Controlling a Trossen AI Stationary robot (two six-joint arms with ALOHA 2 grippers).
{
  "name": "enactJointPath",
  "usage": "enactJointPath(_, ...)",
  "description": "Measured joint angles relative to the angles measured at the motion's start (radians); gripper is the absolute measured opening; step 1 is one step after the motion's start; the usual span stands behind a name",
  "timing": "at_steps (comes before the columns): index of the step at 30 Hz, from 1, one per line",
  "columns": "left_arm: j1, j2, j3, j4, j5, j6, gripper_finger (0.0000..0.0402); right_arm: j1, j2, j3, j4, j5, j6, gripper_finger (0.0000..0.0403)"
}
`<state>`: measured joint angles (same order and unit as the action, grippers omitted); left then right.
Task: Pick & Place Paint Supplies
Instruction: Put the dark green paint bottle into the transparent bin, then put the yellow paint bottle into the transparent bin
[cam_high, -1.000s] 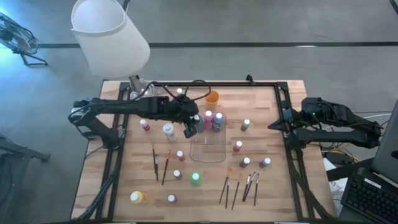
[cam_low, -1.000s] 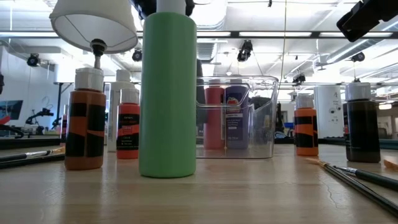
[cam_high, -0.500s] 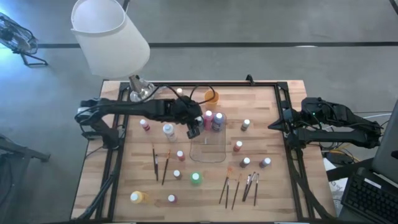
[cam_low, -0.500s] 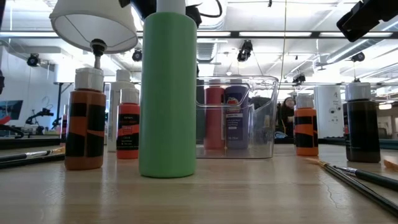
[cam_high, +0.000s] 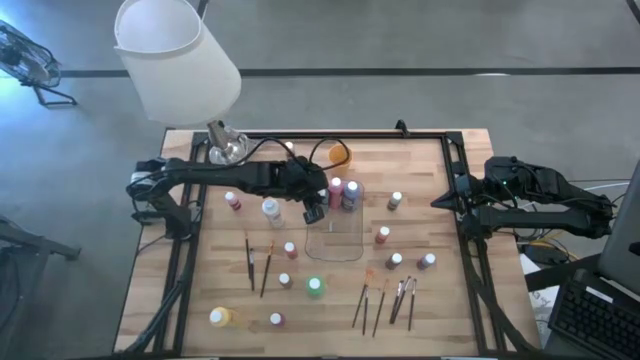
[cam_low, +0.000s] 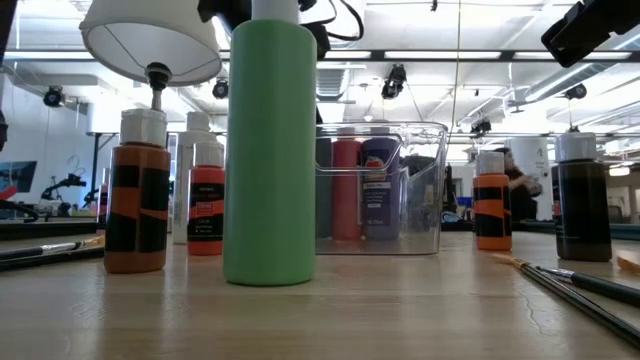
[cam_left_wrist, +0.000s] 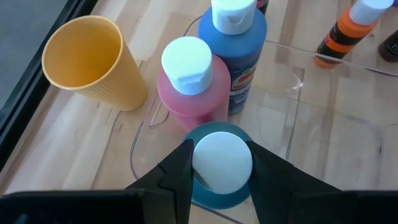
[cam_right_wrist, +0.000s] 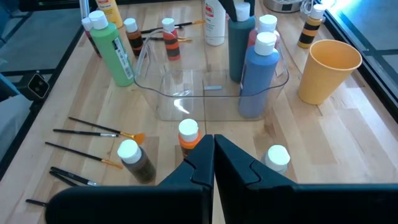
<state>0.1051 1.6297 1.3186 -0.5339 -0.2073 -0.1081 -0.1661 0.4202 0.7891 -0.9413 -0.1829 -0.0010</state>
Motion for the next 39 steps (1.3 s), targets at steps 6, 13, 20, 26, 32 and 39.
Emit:
enactJointPath(6, 0.005, 0.008, 0.001, 0.007, 0.000, 0.005, 0.0131, 0.000, 0.000, 0.000, 0.000, 0.000, 0.000, 0.0008)
enactJointPath(13, 0.014, 0.008, 0.001, 0.001, -0.004, 0.038, 0.0145, 0.000, 0.000, 0.000, 0.000, 0.000, 0.000, 0.0008)
enactJointPath(20, 0.018, 0.008, 0.001, 0.001, -0.010, 0.074, 0.0150, 0.000, 0.000, 0.000, 0.000, 0.000, 0.000, 0.0008)
enactJointPath(26, 0.018, 0.006, 0.003, -0.002, -0.067, 0.077, 0.0191, 0.000, 0.000, 0.000, 0.000, 0.000, 0.000, 0.0008)
enactJointPath(32, 0.018, 0.006, 0.036, -0.018, -0.081, 0.074, 0.0244, 0.000, 0.000, 0.000, 0.000, 0.000, 0.000, 0.0008)
enactJointPath(39, 0.018, 0.004, 0.133, -0.081, -0.081, 0.082, 0.0255, 0.000, 0.000, 0.000, 0.000, 0.000, 0.000, 0.0008)
